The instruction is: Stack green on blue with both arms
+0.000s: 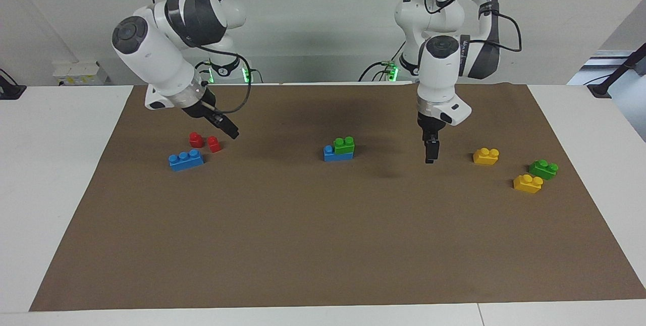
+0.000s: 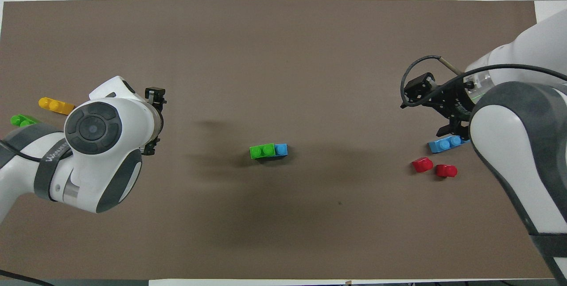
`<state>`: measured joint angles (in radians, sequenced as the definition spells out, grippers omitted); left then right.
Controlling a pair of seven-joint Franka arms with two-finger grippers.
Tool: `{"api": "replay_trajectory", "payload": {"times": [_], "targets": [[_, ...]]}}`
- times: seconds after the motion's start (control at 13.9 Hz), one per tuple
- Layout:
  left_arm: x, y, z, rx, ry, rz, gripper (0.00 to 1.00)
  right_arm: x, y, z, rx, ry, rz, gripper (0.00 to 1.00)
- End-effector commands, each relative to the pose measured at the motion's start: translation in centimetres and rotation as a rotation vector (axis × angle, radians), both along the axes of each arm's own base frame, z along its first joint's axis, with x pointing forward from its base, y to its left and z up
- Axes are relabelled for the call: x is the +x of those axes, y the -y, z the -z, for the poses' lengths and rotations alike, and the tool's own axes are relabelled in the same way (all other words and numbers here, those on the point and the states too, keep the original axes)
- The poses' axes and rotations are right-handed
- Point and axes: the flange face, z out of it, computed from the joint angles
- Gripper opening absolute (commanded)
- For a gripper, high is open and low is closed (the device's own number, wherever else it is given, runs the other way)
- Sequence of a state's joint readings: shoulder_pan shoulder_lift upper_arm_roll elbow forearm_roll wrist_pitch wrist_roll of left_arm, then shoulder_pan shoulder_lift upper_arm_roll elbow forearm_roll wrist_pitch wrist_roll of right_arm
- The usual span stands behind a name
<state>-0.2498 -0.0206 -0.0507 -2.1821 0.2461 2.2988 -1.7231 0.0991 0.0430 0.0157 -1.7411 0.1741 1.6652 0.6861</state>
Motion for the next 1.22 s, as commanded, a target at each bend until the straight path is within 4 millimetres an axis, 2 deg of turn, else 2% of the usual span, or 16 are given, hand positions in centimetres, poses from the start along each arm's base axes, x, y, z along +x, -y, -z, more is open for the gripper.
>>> {"api": "replay_trajectory", "payload": {"times": [0.0, 0.14, 0.29, 0.36, 0.5, 0.72, 0.86, 1.0, 1.15], "targets": [[1.5, -3.0, -0.9, 0.053, -0.039, 0.175, 1.0, -2.1, 0.7, -5.0, -0.075, 0.079, -0.286, 1.0], [2.3, -5.6, -1.3, 0.09, -0.07, 0.309, 1.0, -3.2, 2.6, -7.0, -0.088, 0.113, -0.488, 1.0], [2.9, -8.0, -2.0, 0.13, -0.108, 0.473, 1.0, -3.1, 5.2, -8.1, -0.073, 0.133, -0.646, 1.0], [3.3, -9.3, -2.9, 0.147, -0.131, 0.552, 1.0, -3.1, 5.9, -8.2, -0.071, 0.131, -0.648, 1.0], [4.4, -11.6, -4.5, 0.129, -0.174, 0.704, 1.0, -3.2, 5.9, -7.9, -0.084, 0.119, -0.59, 1.0], [5.5, -15.3, -8.3, 0.077, -0.223, 0.925, 1.0, -2.6, 5.7, -7.6, -0.094, 0.128, -0.559, 1.0], [5.1, -16.4, -10.7, 0.054, -0.246, 1.026, 1.0, -2.2, 5.8, -7.5, -0.097, 0.145, -0.558, 1.0], [4.3, -16.3, -13.0, 0.024, -0.288, 1.065, 1.0, -1.8, 5.9, -7.2, -0.096, 0.142, -0.558, 1.0], [3.4, -15.9, -16.2, -0.041, -0.291, 1.107, 1.0, -1.7, 5.9, -7.1, -0.098, 0.142, -0.558, 1.0]]}}
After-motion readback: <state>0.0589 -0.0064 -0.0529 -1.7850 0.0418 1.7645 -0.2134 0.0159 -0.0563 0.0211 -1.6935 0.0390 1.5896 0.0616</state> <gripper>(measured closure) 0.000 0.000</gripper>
